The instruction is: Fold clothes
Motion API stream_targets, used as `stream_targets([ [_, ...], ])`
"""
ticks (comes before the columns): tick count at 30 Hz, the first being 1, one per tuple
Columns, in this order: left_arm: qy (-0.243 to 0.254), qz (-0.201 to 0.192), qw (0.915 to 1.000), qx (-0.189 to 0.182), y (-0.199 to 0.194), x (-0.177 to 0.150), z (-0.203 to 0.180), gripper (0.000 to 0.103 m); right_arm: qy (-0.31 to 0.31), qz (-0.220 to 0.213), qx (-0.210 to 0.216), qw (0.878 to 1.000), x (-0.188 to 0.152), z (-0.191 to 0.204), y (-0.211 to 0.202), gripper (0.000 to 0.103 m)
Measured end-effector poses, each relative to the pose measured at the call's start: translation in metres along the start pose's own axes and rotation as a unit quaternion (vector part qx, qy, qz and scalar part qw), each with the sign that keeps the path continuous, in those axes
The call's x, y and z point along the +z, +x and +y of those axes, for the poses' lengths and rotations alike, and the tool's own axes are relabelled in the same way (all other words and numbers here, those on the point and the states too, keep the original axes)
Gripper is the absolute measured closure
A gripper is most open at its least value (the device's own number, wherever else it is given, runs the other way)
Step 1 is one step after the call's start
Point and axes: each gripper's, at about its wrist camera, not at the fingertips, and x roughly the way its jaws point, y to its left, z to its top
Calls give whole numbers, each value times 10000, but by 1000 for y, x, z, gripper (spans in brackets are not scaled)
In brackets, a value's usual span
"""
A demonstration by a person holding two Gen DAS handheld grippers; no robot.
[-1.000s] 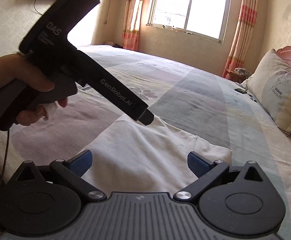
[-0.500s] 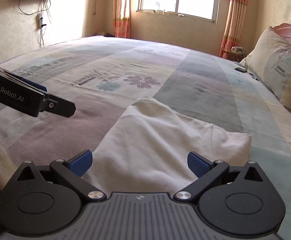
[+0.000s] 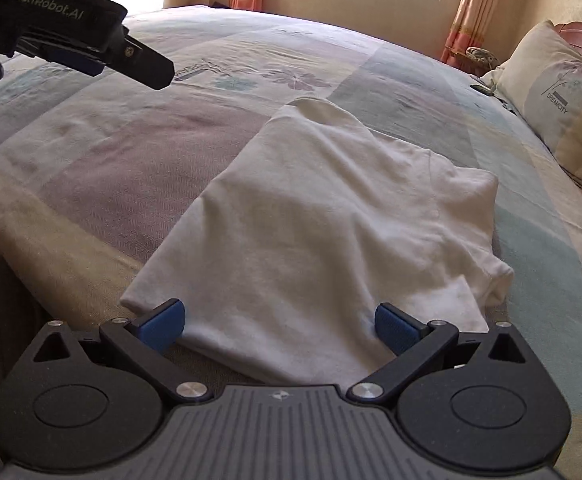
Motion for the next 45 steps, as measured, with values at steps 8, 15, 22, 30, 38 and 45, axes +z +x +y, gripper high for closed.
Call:
stream_targets([
  [8, 166, 62, 9998, -99, -3, -1, -13, 5, 377, 101, -160, 9991, -4, -23, -8, 0],
  [15, 353, 179, 9991, -147, 6, 5, -29, 5, 552, -75, 149, 9983, -23, -32, -32, 0],
  [22, 639, 168, 9978, -84, 4, 3, -34, 5, 915, 30, 125, 9957, -14, -58, 0, 0],
  [30, 42, 253, 9967, -774, 28, 19, -25, 5, 685, -960, 222, 9928, 3, -70, -25, 0],
  [38, -39, 326, 9875, -1542, 70, 47, -51, 5, 926, -628, 194, 9935, 26, -96, 41, 0],
  [45, 279, 827, 9602, -2652, 144, 71, -109, 5, 843, -903, 205, 9921, 1, -96, 39, 0],
])
